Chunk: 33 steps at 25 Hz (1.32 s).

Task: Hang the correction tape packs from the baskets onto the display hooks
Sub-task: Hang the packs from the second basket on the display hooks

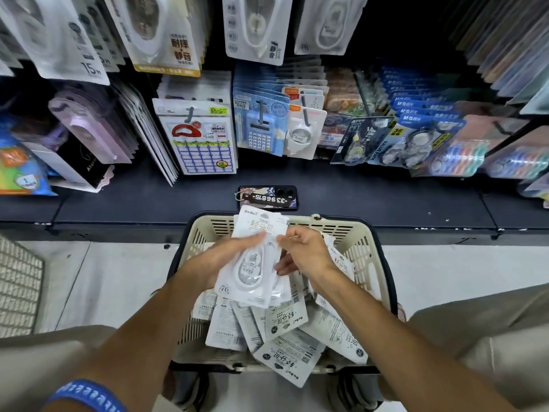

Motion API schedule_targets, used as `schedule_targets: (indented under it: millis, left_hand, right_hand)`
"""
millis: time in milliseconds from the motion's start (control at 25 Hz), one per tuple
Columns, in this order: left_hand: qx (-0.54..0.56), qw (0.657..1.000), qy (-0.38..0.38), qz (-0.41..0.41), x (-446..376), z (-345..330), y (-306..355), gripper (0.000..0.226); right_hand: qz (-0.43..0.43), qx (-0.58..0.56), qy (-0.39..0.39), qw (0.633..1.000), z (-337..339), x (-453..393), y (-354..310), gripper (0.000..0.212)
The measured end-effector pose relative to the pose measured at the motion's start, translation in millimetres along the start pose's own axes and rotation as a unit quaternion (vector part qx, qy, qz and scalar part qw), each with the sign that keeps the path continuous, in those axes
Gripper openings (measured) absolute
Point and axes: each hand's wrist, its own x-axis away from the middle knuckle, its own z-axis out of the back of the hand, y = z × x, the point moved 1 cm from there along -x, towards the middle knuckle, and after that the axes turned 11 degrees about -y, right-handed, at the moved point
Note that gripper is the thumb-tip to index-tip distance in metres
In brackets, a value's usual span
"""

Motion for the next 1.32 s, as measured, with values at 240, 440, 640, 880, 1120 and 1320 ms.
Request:
schedule_targets:
  millis: [240,440,640,880,1120,1320]
  left_hand:
    - [-0.011,0.985,0.168,-0.029,0,36,0,0.041]
    - [-0.037,0.983,0.176,-0.041,3,36,-2,0.045]
    - [-0.059,0.988,0.142,-0.031,8,20,0,0.072]
    - [0.009,1.000,0.002,0.009,6,-9,0,0.072]
    - [-0.041,0.995,0.089,-0.027,3,2,4,0.074]
    - [-0.032,0.993,0.105,-0.037,2,0,6,0.082]
  right_hand:
    - [0.064,0.674,-0.194,0.710,47,10,38,0.080]
    - [0.053,0.275,-0.165,0.946,41,10,35,0.016]
    - [0.049,-0.046,-0.049,0.997,40,5,-1,0.012]
    - [0.037,-0.023,0.069,0.997,0,7,16,0.038]
    - [-0.158,0.268,0.203,0.928,64,10,46,0.029]
    - [-0.322,0.151,0.120,0.927,86,20,71,0.051]
